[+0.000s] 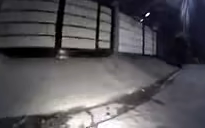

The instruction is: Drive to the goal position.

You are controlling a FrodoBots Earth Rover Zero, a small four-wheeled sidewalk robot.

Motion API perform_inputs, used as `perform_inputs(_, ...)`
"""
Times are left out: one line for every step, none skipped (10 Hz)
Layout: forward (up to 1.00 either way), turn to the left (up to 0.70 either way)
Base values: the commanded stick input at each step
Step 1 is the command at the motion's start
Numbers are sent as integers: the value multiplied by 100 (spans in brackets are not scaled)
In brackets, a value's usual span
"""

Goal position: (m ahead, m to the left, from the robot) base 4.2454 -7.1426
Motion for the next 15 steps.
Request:
perform_inputs(-86, 34)
perform_inputs(-86, 34)
perform_inputs(-86, 34)
perform_inputs(-86, 34)
perform_inputs(-86, 34)
perform_inputs(-86, 34)
perform_inputs(-86, 34)
perform_inputs(-86, 34)
perform_inputs(-86, 34)
perform_inputs(-86, 34)
perform_inputs(-86, 34)
perform_inputs(-86, 34)
perform_inputs(-86, 34)
perform_inputs(-86, 34)
perform_inputs(-86, 34)
